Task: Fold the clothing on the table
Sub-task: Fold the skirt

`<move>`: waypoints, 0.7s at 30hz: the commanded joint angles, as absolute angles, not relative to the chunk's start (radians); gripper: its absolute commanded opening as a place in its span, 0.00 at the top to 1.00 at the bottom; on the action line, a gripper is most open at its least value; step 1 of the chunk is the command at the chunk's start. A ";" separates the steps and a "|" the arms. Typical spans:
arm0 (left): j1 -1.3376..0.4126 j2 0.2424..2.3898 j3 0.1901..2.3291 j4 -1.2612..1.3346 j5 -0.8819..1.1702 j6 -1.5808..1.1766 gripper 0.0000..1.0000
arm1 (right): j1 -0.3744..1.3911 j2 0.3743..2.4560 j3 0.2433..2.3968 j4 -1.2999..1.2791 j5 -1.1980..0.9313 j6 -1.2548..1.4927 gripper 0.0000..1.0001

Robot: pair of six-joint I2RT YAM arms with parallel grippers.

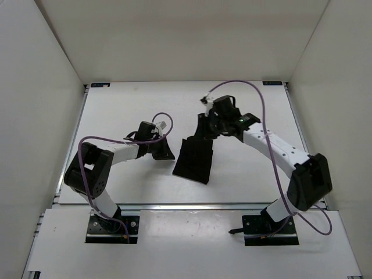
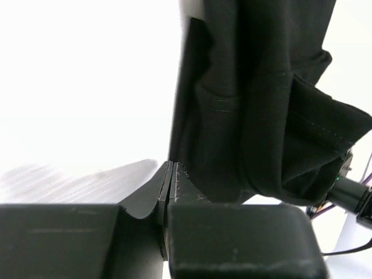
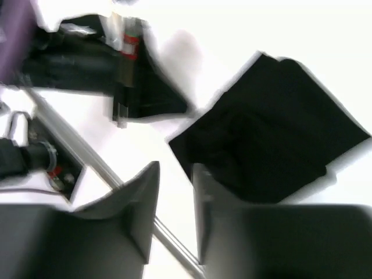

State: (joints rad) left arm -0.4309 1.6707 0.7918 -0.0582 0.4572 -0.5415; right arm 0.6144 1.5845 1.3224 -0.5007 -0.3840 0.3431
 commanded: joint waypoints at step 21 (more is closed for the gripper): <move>-0.387 1.371 0.839 -0.127 0.577 -0.617 1.00 | 0.543 1.703 1.101 -0.256 -0.325 0.284 0.95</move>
State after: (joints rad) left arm -0.3836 1.4330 0.8570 -0.1345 0.5461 -0.5953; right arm 0.5488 1.6836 1.0561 -0.3290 -0.2993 0.3122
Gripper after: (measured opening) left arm 0.099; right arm 0.049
